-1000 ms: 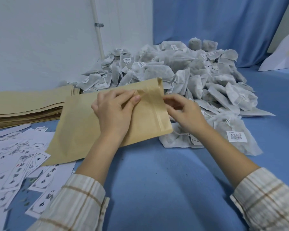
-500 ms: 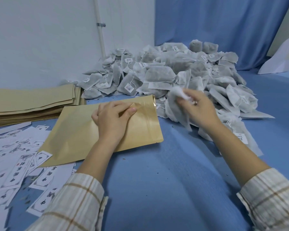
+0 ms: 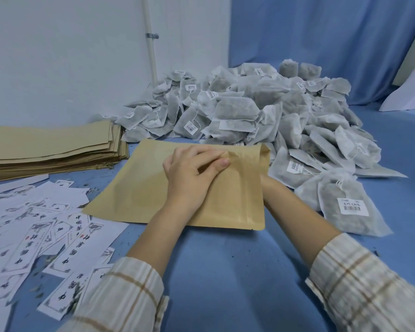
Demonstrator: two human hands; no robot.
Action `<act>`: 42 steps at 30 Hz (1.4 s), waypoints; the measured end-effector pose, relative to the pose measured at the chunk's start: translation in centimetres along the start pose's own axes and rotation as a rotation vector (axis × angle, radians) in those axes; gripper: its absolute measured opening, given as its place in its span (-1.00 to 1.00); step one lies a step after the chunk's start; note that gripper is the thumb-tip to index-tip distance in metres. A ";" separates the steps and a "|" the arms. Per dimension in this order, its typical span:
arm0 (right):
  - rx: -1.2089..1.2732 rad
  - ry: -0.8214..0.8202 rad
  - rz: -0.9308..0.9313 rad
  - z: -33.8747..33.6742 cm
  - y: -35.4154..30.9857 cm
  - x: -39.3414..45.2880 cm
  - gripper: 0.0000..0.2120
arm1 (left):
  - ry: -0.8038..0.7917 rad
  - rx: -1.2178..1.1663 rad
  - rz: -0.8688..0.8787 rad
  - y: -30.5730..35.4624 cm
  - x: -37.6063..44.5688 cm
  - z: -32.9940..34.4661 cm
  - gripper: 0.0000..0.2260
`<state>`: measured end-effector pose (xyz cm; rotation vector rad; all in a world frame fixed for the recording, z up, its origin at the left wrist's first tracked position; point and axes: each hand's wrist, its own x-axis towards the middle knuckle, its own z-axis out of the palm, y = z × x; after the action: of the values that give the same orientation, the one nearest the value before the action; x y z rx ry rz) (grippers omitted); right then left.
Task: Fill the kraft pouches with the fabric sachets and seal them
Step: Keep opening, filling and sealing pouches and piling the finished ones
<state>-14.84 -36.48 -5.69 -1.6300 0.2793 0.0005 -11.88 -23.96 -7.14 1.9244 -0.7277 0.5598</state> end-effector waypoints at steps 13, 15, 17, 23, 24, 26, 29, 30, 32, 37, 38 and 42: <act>-1.061 0.537 -0.369 -5.7 3.4 5.1 -0.68 | 0.157 0.124 -0.101 -2.1 1.1 -0.2 -0.83; -1.407 0.498 -0.234 -6.0 4.7 5.9 -0.59 | 0.151 0.140 -0.098 -2.2 1.1 -0.1 -0.83; -1.473 0.624 -0.267 -6.1 4.8 5.7 -0.72 | 0.145 0.141 -0.100 -2.3 1.2 -0.2 -0.82; -0.449 1.054 -0.504 -6.5 1.6 3.8 -0.73 | 0.142 0.130 -0.118 -2.1 1.2 -0.4 -0.82; -0.320 1.031 -0.495 -6.6 1.1 3.5 -0.73 | 0.140 0.121 -0.127 -2.1 1.2 -0.4 -0.82; -0.096 0.882 -0.448 -6.8 0.2 3.1 -0.75 | 0.141 0.098 -0.143 -2.1 1.3 -0.6 -0.82; 0.110 0.644 -0.400 -7.7 0.0 2.8 -0.83 | 0.143 0.082 -0.152 -2.0 1.4 -0.7 -0.82; 0.161 0.588 -0.404 -8.0 0.0 2.6 -0.84 | 0.146 0.079 -0.153 -1.9 1.4 -0.8 -0.83; 0.226 0.556 -0.421 -8.7 -0.2 2.3 -0.80 | 0.158 0.074 -0.148 -1.9 1.4 -1.0 -0.83; 0.264 0.448 -0.421 -9.3 -1.4 0.8 -0.57 | 0.179 0.049 -0.138 -1.7 1.7 -1.5 -0.83; 0.250 0.379 -0.418 -9.2 -1.6 0.6 -0.61 | 0.176 0.042 -0.136 -1.7 1.8 -1.6 -0.83; -0.128 0.226 -0.396 -8.0 -1.5 0.6 -0.74 | 0.177 0.009 -0.150 -1.3 1.8 -1.7 -0.85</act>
<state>-15.36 -44.31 -3.67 -1.7916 0.1268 -0.4777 -9.85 -22.41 -6.03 1.8908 -0.4644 0.6310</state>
